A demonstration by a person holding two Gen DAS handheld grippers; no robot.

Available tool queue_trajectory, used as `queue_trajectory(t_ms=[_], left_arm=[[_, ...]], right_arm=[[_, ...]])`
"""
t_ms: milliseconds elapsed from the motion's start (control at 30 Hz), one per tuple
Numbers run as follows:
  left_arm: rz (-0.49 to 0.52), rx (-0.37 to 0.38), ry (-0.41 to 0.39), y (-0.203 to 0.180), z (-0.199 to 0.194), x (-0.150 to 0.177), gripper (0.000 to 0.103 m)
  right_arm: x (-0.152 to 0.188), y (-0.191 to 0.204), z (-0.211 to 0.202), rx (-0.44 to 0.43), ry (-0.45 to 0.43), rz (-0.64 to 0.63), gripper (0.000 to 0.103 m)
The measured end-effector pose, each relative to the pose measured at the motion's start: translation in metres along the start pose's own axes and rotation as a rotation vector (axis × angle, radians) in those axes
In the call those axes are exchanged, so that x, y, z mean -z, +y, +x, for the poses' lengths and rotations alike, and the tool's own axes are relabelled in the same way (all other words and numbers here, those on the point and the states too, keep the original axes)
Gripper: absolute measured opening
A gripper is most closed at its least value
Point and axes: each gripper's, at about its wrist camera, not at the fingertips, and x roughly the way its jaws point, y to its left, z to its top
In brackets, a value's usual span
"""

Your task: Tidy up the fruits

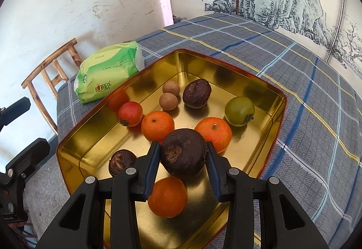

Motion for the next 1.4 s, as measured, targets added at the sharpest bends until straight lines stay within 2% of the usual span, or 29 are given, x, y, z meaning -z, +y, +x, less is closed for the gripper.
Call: queue_trajectory(t_ms=[600, 800, 900, 1067, 1167, 1200, 1267, 1400], left_arm=[[0.002, 0.006, 0.013, -0.001, 0.005, 0.005, 0.088], [0.016, 0.007, -0.003, -0.008, 0.002, 0.006, 0.088], [0.009, 0.004, -0.041, -0.009, -0.005, 0.004, 0.088], [-0.013, 0.006, -0.090, -0.010, -0.014, -0.001, 0.088], [-0.022, 0.007, -0.133, -0.009, -0.022, -0.002, 0.093], [-0.026, 0.002, -0.148, -0.009, -0.026, -0.003, 0.097], [-0.038, -0.019, -0.193, -0.010, -0.035, -0.005, 0.099], [-0.059, -0.011, -0.259, -0.009, -0.050, -0.013, 0.103]], right_arm=[[0.004, -0.007, -0.004, 0.029, -0.023, 0.028, 0.044], [0.006, -0.006, -0.020, 0.055, -0.071, 0.029, 0.045], [0.008, 0.005, -0.041, 0.078, -0.143, -0.002, 0.047], [0.022, 0.032, -0.089, 0.202, -0.323, -0.087, 0.077], [0.033, 0.044, -0.115, 0.310, -0.431, -0.123, 0.088], [0.037, 0.048, -0.122, 0.341, -0.461, -0.130, 0.090], [0.043, 0.053, -0.138, 0.383, -0.523, -0.136, 0.094], [0.052, 0.057, -0.164, 0.445, -0.617, -0.129, 0.100]])
